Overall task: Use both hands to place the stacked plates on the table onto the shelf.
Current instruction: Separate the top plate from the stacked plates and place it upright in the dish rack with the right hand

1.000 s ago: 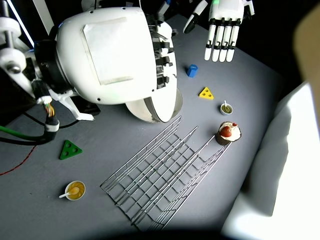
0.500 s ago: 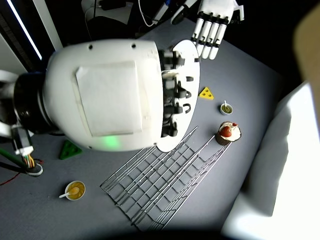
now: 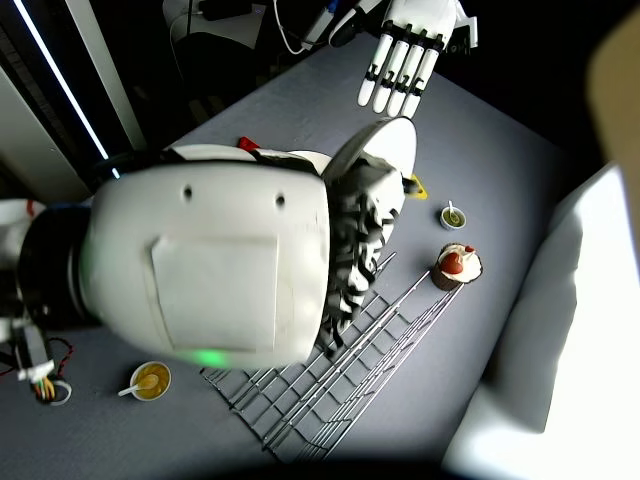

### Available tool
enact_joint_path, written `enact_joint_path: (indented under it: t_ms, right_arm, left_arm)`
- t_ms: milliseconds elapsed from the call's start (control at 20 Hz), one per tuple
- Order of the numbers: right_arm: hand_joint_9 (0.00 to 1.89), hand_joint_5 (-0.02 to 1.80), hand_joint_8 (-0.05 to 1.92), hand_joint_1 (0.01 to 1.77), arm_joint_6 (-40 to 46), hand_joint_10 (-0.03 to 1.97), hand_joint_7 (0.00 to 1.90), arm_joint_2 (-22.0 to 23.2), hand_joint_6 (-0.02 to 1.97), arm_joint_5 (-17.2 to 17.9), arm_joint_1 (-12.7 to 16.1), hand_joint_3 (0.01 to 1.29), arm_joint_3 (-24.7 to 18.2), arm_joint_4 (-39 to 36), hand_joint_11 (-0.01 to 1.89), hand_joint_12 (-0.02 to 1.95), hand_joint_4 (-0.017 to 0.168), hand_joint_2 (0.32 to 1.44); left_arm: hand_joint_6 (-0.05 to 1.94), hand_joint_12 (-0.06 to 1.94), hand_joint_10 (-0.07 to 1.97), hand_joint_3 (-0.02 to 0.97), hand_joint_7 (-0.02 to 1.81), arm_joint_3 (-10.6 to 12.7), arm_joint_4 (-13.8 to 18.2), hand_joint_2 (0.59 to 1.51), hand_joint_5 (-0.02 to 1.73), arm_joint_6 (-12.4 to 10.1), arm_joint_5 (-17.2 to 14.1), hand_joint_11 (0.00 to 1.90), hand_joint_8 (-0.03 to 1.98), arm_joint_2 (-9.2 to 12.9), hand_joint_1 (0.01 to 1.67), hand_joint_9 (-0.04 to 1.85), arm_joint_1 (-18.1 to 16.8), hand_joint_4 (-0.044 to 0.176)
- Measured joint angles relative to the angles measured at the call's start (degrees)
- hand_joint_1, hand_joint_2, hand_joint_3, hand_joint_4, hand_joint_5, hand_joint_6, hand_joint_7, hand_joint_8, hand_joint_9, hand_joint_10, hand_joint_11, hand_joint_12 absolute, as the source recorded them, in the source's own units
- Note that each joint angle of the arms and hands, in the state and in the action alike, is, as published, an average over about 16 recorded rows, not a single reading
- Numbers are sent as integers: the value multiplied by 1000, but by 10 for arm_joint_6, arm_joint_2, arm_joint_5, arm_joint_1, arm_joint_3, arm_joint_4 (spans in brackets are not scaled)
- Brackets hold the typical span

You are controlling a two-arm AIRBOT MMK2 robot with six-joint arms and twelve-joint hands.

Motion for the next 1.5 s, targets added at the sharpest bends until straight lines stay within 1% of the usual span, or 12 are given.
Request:
enact_joint_path:
  t_ms: [100, 250, 500, 550, 650, 750, 850, 1050, 1300, 1350, 1450, 1500]
  right_arm:
    - [1217, 1001, 372, 1475, 15, 508, 1211, 0, 814, -1, -2, 14, 7, -5, 1059, 1210, -9, 888]
    - [1206, 996, 442, 1476, 38, 537, 1177, 0, 813, 1, -7, 13, 18, -18, 1056, 1201, -9, 890]
    - [1201, 987, 488, 1478, 65, 538, 1153, -2, 814, 10, -19, 14, 36, -36, 1045, 1226, -9, 894]
    - [1198, 985, 504, 1478, 68, 547, 1146, -2, 816, 12, -22, 14, 40, -38, 1048, 1215, -9, 895]
    - [1192, 982, 529, 1475, 73, 573, 1134, -4, 825, 16, -27, 14, 47, -40, 1069, 1126, -9, 897]
    - [1186, 979, 526, 1473, 76, 588, 1130, -6, 835, 20, -32, 14, 54, -41, 1070, 1107, -9, 900]
    - [1184, 979, 514, 1472, 78, 587, 1132, -8, 842, 23, -38, 14, 60, -42, 1068, 1112, -9, 901]
    - [1183, 979, 481, 1468, 81, 591, 1143, -12, 855, 28, -48, 15, 74, -42, 1073, 1054, -9, 904]
    - [1174, 982, 516, 1459, 81, 640, 1135, -16, 875, 35, -60, 15, 89, -42, 1132, 779, -9, 907]
    - [1175, 982, 510, 1459, 82, 631, 1135, -17, 877, 36, -63, 14, 92, -42, 1128, 787, -9, 908]
    - [1182, 982, 489, 1459, 82, 605, 1139, -18, 874, 39, -69, 14, 98, -40, 1108, 898, -9, 909]
    - [1185, 982, 480, 1458, 82, 599, 1142, -19, 871, 40, -72, 14, 101, -39, 1105, 919, -9, 909]
  left_arm:
    - [8, 14, 18, 17, 230, -3, 12, 1056, 202, 0, 1, 206, -2, -1, 39, 219, -8, 0]
    - [8, 14, 18, 17, 235, -7, 32, 1056, 206, -1, 1, 209, -2, -3, 39, 225, -20, 0]
    - [8, 15, 18, 17, 243, -14, 62, 1057, 208, -5, -1, 213, -3, -7, 39, 235, -39, -1]
    - [8, 15, 18, 17, 244, -15, 67, 1057, 207, -6, -1, 213, -3, -7, 39, 236, -42, 0]
    - [8, 14, 18, 17, 243, -16, 77, 1057, 205, -7, -1, 212, -3, -8, 40, 236, -46, 0]
    - [8, 15, 18, 17, 240, -17, 85, 1056, 203, -9, 0, 210, -3, -9, 42, 235, -49, 0]
    - [7, 14, 18, 17, 238, -17, 91, 1056, 201, -11, 1, 209, -3, -10, 46, 235, -52, -1]
    - [8, 14, 18, 17, 238, -18, 98, 1057, 201, -15, 5, 208, -3, -14, 53, 234, -60, 0]
    - [8, 14, 18, 17, 239, -19, 106, 1057, 199, -20, 10, 204, -3, -18, 62, 232, -69, 0]
    - [8, 14, 18, 17, 240, -19, 107, 1057, 200, -22, 11, 205, -3, -18, 63, 232, -71, 0]
    - [9, 14, 18, 17, 242, -20, 110, 1057, 201, -24, 13, 206, -3, -20, 66, 233, -76, 0]
    - [8, 14, 18, 17, 244, -20, 111, 1057, 203, -25, 14, 206, -3, -21, 67, 234, -78, 0]
